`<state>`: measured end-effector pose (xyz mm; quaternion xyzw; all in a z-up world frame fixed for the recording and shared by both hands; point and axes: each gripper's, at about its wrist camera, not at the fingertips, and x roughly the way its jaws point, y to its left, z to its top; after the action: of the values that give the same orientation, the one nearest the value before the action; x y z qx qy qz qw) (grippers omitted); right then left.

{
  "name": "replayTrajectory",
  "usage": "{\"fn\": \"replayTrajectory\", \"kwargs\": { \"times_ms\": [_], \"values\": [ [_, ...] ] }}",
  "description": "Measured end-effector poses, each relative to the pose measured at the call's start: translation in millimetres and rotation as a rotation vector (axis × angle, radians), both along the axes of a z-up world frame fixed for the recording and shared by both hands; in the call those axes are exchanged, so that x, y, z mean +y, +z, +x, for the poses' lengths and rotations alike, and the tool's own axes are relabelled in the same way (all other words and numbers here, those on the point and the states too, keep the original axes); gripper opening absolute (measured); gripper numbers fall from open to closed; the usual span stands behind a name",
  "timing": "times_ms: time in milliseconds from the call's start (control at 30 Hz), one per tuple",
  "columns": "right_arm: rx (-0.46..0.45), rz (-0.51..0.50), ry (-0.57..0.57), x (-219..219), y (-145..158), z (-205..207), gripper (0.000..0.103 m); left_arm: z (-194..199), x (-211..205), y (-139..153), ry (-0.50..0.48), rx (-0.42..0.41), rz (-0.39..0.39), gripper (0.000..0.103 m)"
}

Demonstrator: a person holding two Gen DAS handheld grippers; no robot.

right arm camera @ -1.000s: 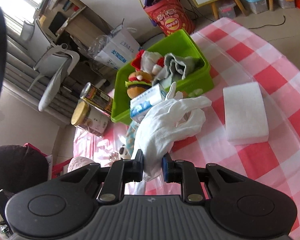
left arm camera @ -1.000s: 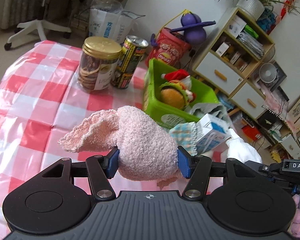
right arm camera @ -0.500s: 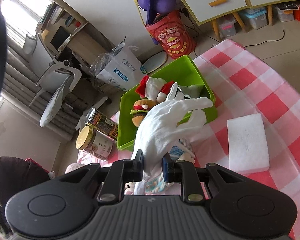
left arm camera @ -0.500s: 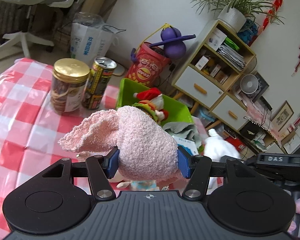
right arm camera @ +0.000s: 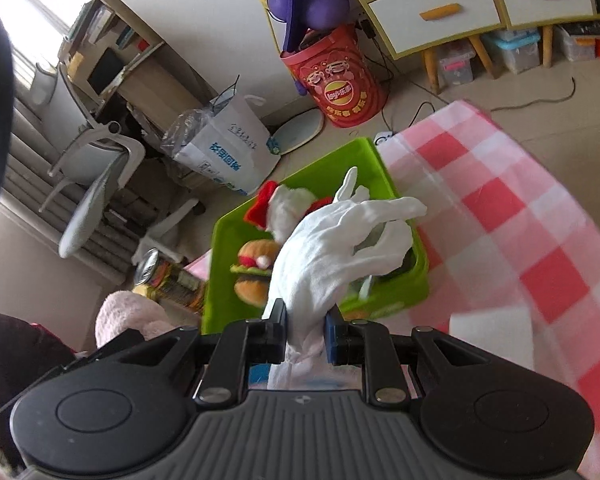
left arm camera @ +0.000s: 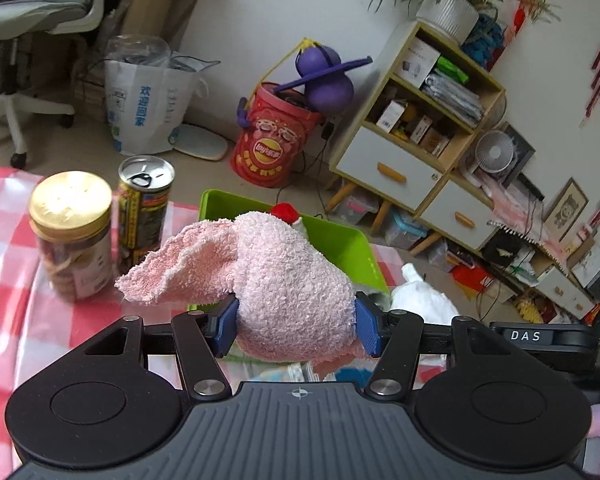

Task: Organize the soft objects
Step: 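Carry the pink bunny and white gloves over the green bin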

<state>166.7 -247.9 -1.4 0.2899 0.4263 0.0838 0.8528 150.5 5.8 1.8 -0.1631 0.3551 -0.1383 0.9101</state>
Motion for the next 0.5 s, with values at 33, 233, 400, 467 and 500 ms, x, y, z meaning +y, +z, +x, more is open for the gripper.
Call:
{"fn": "replayTrajectory", "kwargs": {
  "times_ms": [33,233,400,467,500],
  "values": [
    [0.001,-0.006,0.001,-2,-2,6,0.000,6,-1,-3,0.001,0.008,0.007,0.058],
    [-0.007,-0.049,0.010,-13,-15,39,0.000,40,-10,-23,-0.009,0.051,0.038,0.058],
    [0.011,-0.032,0.039,-17,-35,61,0.000,58,-20,-48,-0.023,0.099,0.094,0.058],
    [0.013,-0.038,0.054,-17,-41,66,0.000,62,-22,-56,-0.034,0.116,0.104,0.058],
    [0.012,-0.047,0.063,-16,-44,68,0.000,66,-24,-60,-0.040,0.124,0.110,0.058]
  ]
}}
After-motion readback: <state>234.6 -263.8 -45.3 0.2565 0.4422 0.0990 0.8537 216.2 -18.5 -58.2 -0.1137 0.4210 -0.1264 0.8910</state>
